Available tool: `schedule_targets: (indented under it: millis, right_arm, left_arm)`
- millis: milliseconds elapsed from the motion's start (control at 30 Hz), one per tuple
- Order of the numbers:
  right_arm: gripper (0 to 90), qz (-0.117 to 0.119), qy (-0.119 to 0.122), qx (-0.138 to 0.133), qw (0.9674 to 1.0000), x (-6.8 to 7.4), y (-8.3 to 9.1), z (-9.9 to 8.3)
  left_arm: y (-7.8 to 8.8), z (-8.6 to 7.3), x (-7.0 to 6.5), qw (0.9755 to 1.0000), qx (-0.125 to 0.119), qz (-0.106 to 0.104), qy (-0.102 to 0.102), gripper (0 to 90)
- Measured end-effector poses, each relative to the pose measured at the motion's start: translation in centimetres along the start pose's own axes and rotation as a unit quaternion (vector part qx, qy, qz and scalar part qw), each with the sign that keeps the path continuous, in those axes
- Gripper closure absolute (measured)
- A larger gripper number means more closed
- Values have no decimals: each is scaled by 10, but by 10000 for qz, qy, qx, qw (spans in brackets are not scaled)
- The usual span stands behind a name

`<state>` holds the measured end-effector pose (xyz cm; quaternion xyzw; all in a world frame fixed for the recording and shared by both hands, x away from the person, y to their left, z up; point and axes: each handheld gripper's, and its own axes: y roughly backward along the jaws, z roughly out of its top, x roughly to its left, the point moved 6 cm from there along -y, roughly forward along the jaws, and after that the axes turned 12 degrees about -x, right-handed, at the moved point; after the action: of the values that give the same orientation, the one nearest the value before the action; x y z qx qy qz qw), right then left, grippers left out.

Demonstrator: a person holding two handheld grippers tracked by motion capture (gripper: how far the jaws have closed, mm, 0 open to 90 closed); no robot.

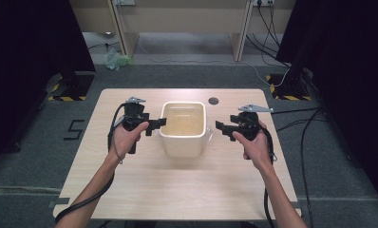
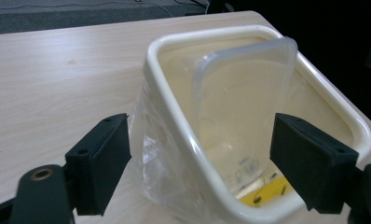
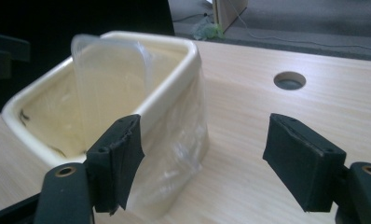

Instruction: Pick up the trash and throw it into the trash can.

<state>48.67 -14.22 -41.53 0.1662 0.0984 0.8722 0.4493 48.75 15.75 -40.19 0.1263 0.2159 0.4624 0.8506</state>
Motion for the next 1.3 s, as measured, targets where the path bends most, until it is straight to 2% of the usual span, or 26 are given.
schedule_targets:
  millis: [33,133,300,567,733,800,933,1100,1300]
  right_arm:
    - [272,-43,72,62,9999,-3,6,-7]
    - [272,-105,96,89,9999,-10,14,-16]
    - [269,-135,11,112,9998,-18,25,-29]
    - [260,-172,6,142,9998,-25,38,-46]
    - [254,-188,82,159,9997,-24,44,-58]
    - [252,-182,98,164,9997,-23,46,-62]
    - [249,-186,233,197,9994,-19,49,-69]
    - [242,-174,328,212,9991,-13,54,-78]
    - [240,-121,341,253,9990,-8,57,-90]
  left_arm:
    - [3,-4,-4,10000,-9,-72,-27,190]
    - [7,-10,-8,9999,-6,-138,-57,185]
    - [15,-16,-14,9997,-94,-200,-121,178]
    - [28,-28,-25,9988,-250,-360,-236,167]
    - [33,-37,-28,9984,-267,-421,-249,161]
    - [34,-44,-30,9984,-247,-441,-266,160]
    - [35,-54,-31,9983,-200,-439,-335,159]
    - [34,-63,-34,9981,-301,-439,-317,159]
    - [32,-78,-39,9979,-299,-429,-374,158]
